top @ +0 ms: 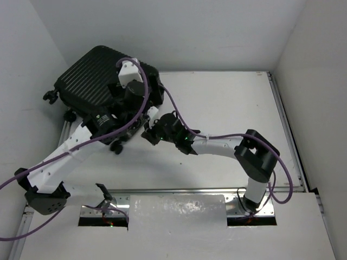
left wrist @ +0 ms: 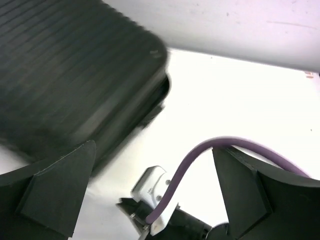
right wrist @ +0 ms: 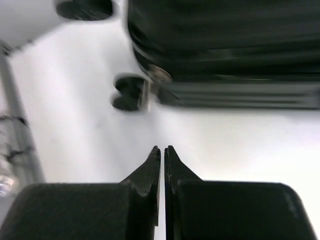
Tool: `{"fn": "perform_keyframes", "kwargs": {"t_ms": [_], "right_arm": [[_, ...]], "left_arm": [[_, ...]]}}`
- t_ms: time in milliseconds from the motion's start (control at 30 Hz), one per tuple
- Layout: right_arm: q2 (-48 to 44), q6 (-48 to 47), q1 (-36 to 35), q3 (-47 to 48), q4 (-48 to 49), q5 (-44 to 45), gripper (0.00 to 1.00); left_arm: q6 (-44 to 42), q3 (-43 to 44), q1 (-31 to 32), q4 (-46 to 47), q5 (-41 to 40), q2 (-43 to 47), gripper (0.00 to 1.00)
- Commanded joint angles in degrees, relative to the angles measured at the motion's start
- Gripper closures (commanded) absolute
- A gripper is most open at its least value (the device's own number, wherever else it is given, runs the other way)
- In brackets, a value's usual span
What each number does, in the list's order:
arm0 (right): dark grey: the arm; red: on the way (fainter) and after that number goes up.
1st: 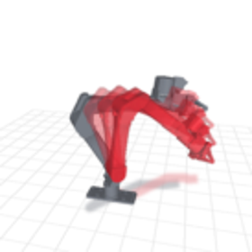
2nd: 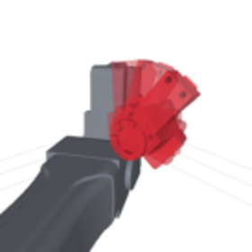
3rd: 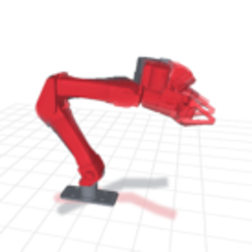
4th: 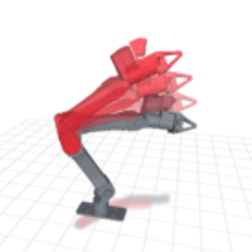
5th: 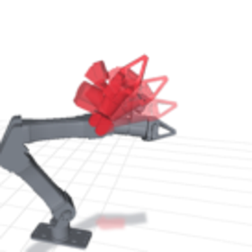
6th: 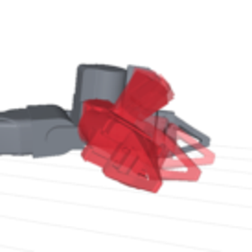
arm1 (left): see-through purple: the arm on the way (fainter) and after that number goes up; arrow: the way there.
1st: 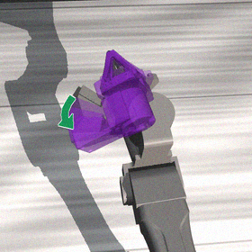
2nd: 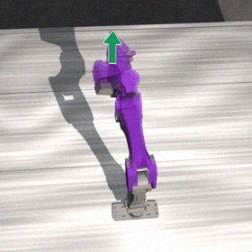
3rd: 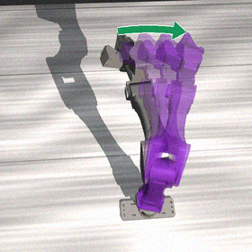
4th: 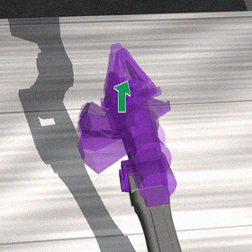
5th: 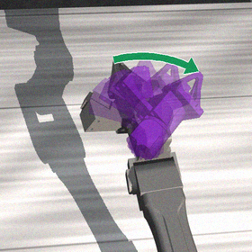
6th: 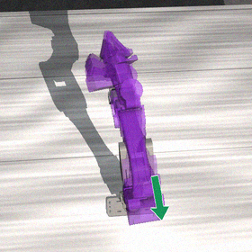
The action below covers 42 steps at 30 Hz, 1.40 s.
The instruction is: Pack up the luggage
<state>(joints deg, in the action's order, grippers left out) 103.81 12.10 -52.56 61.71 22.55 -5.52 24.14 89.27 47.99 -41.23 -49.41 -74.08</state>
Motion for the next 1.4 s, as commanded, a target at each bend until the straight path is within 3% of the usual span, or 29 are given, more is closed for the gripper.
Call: {"fn": "perform_keyframes", "kwargs": {"t_ms": [0,133,300,400,433,500,533,667,733,800,867,1100,1167,1233,1300,1367], "right_arm": [[-2.22,7.23,-0.09,-0.38,6.28,2.79,1.00],[3.14,6.54,0.17,4.37,3.48,4.90,1.00],[7.72,7.94,0.26,7.02,3.03,3.51,1.00],[6.85,8.29,0.17,5.70,3.30,4.37,0.88],[6.24,8.81,0.26,5.70,2.34,5.16,0.76],[6.23,11.00,1.83,7.96,-2.48,5.34,0.62],[6.58,13.98,2.54,9.46,-5.12,4.65,0.49],[8.86,16.56,5.18,17.28,-16.73,4.28,0.34],[9.57,18.57,7.36,18.26,-17.19,1.06,0.31],[8.43,19.19,8.17,16.60,-16.13,-0.98,0.31],[6.59,17.45,8.17,16.25,-17.70,-1.51,0.31],[-0.09,15.15,7.38,11.51,-20.78,-4.59,0.31],[-0.80,16.02,7.64,9.57,-20.79,-2.14,0.31],[-0.28,16.90,7.90,7.65,-17.90,-2.21,0.31],[0.60,18.83,7.99,5.53,-9.60,-4.40,0.32],[2.27,19.19,8.08,6.66,-7.70,-6.86,0.32]], "left_arm": [[2.82,-2.78,-0.35,-2.66,1.01,-2.47,0.00],[9.07,-11.56,-0.44,-6.22,-5.07,8.29,0.00],[3.74,-15.53,-0.70,-4.20,-3.08,18.61,0.00],[2.15,-15.45,-0.70,-4.91,0.26,20.03,0.00],[2.14,-15.27,-0.70,-5.69,0.71,20.64,0.00],[-0.13,-15.53,-0.70,-6.49,3.59,21.26,0.00],[-1.89,-16.23,-0.70,-5.97,5.36,22.13,0.00],[-5.93,-17.47,-0.70,-8.07,12.47,23.19,0.00],[-8.74,-17.73,-0.70,-10.00,18.26,22.85,0.00],[-8.50,-16.94,-0.70,-15.70,18.39,19.25,0.00],[-6.22,-17.46,-0.70,-19.04,13.65,16.10,0.00],[-4.82,-16.69,-0.70,-21.16,8.82,9.23,0.00],[-1.66,-15.80,-1.22,-22.75,0.66,9.57,0.00],[1.77,-13.35,-3.41,-23.45,-3.31,10.53,0.00],[0.83,-12.46,-9.38,-21.62,-3.94,13.34,0.00],[-2.15,-13.60,-17.52,-15.56,-1.14,16.15,0.00]]}}
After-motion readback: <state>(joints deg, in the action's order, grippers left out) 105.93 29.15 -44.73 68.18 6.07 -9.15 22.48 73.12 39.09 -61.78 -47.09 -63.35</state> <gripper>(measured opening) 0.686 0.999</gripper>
